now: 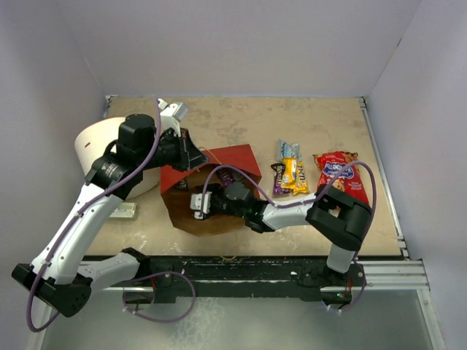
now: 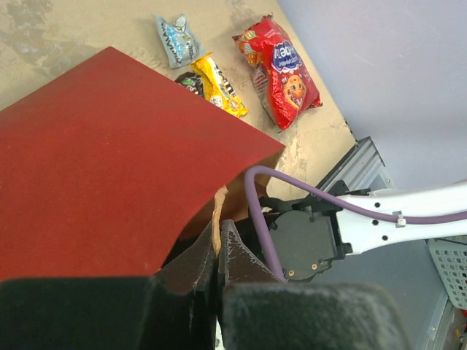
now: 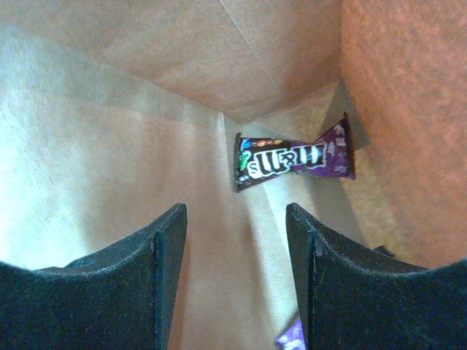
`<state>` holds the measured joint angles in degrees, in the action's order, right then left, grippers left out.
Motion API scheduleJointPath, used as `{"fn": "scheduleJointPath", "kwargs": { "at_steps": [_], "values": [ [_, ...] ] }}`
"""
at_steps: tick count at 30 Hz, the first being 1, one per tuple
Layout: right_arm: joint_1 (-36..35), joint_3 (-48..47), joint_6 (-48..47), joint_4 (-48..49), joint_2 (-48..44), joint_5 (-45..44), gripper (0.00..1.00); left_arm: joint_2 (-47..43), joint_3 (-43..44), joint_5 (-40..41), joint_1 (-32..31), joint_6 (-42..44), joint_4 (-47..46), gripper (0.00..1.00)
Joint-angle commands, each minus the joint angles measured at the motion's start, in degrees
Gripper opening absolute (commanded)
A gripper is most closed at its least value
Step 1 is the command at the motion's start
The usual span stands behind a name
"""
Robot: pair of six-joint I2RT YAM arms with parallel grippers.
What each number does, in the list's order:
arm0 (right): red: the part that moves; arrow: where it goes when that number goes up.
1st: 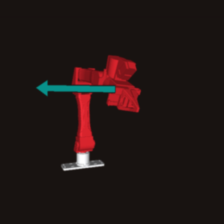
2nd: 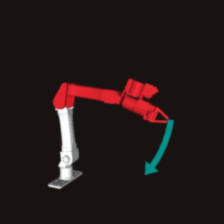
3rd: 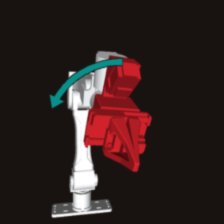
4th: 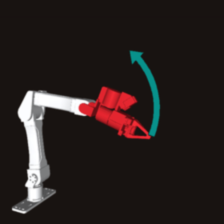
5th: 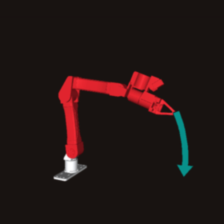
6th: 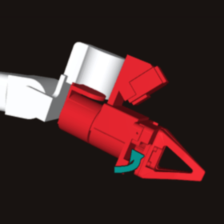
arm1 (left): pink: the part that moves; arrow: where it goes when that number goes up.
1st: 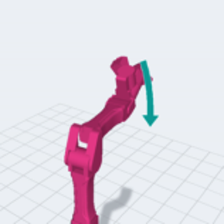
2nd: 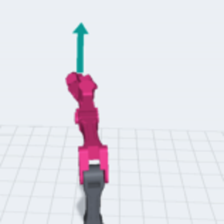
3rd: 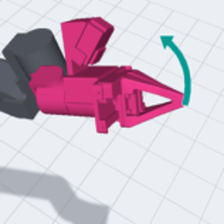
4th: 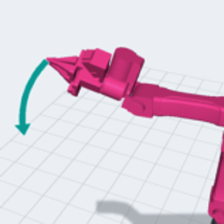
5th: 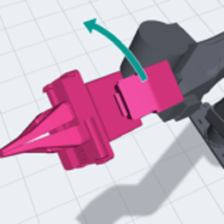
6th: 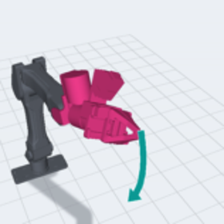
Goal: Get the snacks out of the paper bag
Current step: Take out the snack from the paper bag.
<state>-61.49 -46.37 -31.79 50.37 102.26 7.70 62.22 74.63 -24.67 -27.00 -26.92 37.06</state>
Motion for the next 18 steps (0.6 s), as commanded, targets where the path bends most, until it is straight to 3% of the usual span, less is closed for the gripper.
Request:
{"fn": "scheduleJointPath", "kwargs": {
  "at_steps": [1,5,9,12,18],
  "values": [
    [-0.27,-1.10,-16.34,-5.66,-2.77,2.30,0.60,-0.45,0.31,1.55,0.19,-0.22,-1.19,0.00],
    [-0.14,-4.96,-24.78,-11.53,-2.39,2.77,0.60,1.63,2.16,-0.09,0.20,-1.78,-1.61,0.00],
    [-0.18,-6.02,-28.08,-9.64,0.26,0.07,0.60,4.07,4.35,-2.38,0.20,-3.47,-2.01,0.00],
    [-0.20,-7.36,-32.50,-9.01,2.14,-5.32,0.64,5.25,5.70,-3.78,0.20,-3.58,-1.18,0.00],
    [-0.09,-10.85,-39.53,-12.38,5.47,-4.70,0.71,4.67,5.90,-5.39,0.20,-3.02,0.58,0.00]
  ]
}}
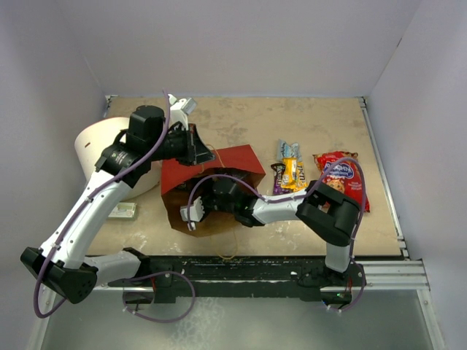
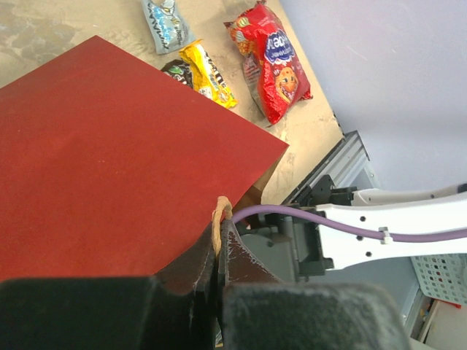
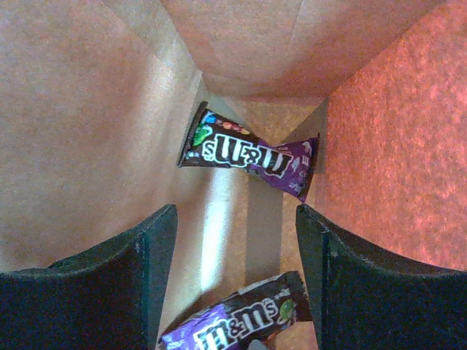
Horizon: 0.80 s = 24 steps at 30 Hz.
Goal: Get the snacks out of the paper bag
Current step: Take out the snack from the paper bag.
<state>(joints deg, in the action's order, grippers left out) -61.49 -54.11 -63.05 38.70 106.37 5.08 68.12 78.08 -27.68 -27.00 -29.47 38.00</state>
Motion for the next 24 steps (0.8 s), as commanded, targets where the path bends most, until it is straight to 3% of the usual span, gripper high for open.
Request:
{"fn": "scheduleJointPath", "kwargs": {
  "at_steps": [1,6,15,24],
  "values": [
    [-0.10,-5.00,-9.97,-0.90,2.11,-2.53,0.71,-1.38,2.47,-2.53,0.20,-0.35,-0.24,0.00],
    [-0.09,-7.04,-17.47,-0.43,5.17,-2.31,0.75,-0.93,3.03,-4.64,0.15,0.92,0.48,0.00],
    [0.20,-13.66,-21.86,-0.31,11.68,-3.17,0.78,-0.03,3.75,-8.99,0.20,1.61,1.41,0.00],
    [1.47,-18.77,-25.69,-0.22,18.47,-7.46,0.73,-0.80,2.94,-10.29,0.19,0.88,0.70,0.00]
  ]
}}
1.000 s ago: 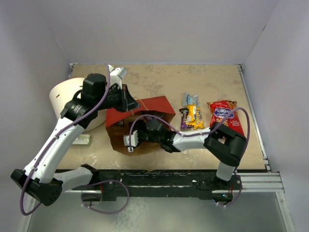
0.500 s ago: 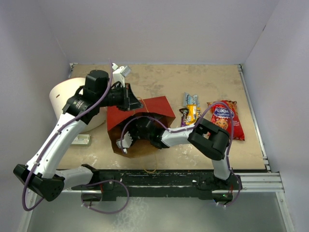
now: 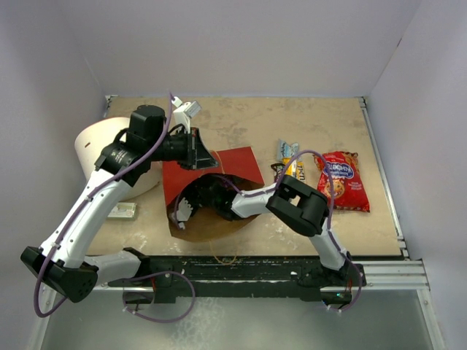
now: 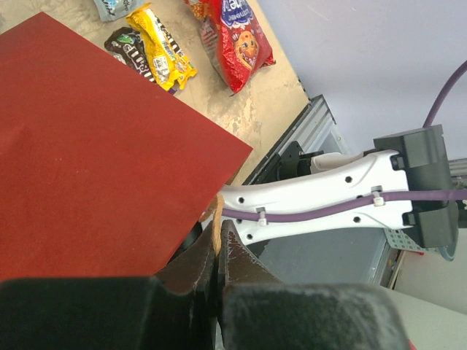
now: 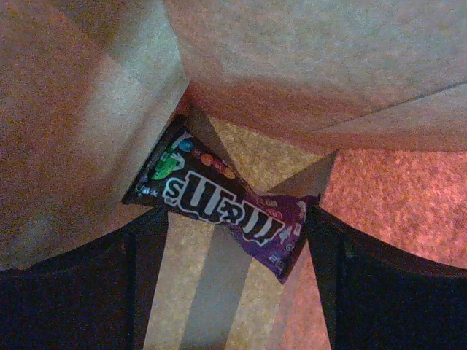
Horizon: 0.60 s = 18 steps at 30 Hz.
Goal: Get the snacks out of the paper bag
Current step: Take out the snack from the paper bag.
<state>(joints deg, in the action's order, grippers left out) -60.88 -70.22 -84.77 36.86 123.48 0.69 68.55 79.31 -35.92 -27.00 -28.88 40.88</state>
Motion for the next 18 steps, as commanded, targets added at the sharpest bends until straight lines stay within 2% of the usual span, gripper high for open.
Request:
{"fn": "scheduleJointPath", "kwargs": {
  "at_steps": [1,4,7,9,14,18],
  "values": [
    [1.12,-3.00,-3.85,1.34,1.58,-3.05,0.71,-1.34,1.58,-1.99,0.20,0.24,-2.10,0.00],
    [1.78,-3.55,-2.94,0.29,1.59,-2.76,0.61,-1.52,1.55,-1.29,0.20,-0.01,-2.01,0.00],
    [2.29,-3.38,-1.71,0.10,0.80,-2.14,0.40,-2.13,1.61,0.74,0.17,-0.29,-2.41,0.00],
    [2.34,-2.90,-1.65,0.42,0.27,-1.65,0.31,-2.38,1.59,1.70,0.20,-0.36,-2.41,0.00],
    [2.30,-1.14,-1.62,2.48,-1.74,-3.67,0.19,-2.23,1.38,3.57,0.20,-1.10,-2.36,0.00],
    [1.73,1.40,3.48,2.78,-6.26,-4.91,0.13,-2.15,1.35,6.34,0.20,-1.76,-2.48,0.00]
  ]
}}
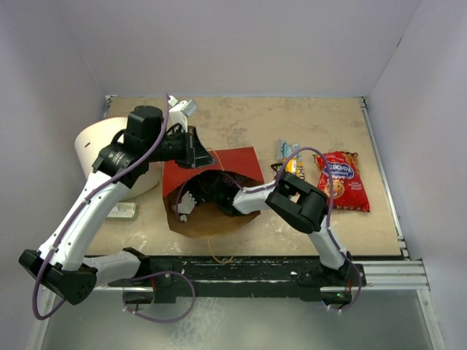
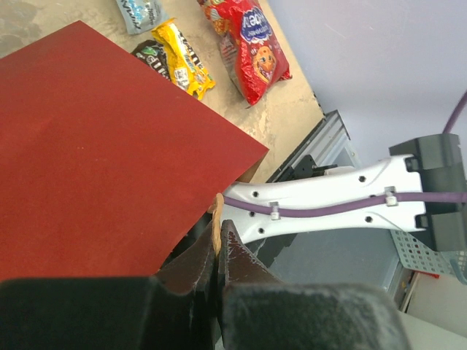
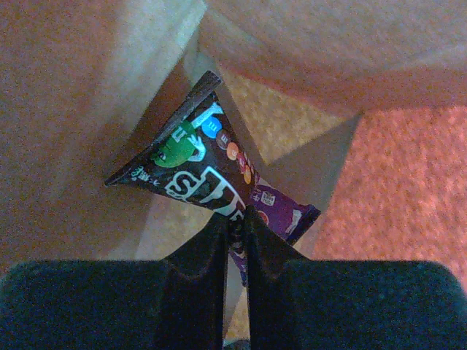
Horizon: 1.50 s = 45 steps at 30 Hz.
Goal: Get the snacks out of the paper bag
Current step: Take out the snack from the paper bag, then place the snack at the center of the board.
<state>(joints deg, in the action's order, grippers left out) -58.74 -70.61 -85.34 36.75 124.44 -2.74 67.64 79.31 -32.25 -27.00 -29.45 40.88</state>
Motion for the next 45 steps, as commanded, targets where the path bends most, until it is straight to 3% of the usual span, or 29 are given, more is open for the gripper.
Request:
{"fn": "scheduleJointPath", "kwargs": {
  "at_steps": [1,11,16,21,32,40,45],
  "values": [
    [-0.67,2.57,5.50,2.59,-8.90,-1.48,0.11,-1.20,1.27,3.16,0.20,-1.49,-2.73,0.00],
    [-4.95,17.50,23.93,-5.03,-29.38,2.96,0.01,-0.22,0.31,8.13,0.29,-5.41,-7.12,0.00],
    [-5.94,20.88,39.25,-17.75,-41.09,13.62,0.00,0.68,0.84,10.19,0.37,-6.72,-8.88,0.00],
    [-5.99,25.50,51.03,-20.34,-56.28,19.60,0.00,2.76,1.89,12.13,0.63,-8.06,-8.90,0.00],
    [-5.93,13.93,60.92,-37.44,-76.03,5.33,0.00,4.24,1.24,14.11,0.72,-12.01,-10.00,0.00],
    [-5.30,6.91,59.88,-36.00,-74.87,-16.06,0.00,0.04,-4.79,17.64,0.72,-14.59,-10.35,0.00],
    [2.20,6.01,65.32,-34.87,-71.30,-18.45,0.00,-0.94,-5.20,19.66,0.72,-14.35,-8.57,0.00]
  ]
}}
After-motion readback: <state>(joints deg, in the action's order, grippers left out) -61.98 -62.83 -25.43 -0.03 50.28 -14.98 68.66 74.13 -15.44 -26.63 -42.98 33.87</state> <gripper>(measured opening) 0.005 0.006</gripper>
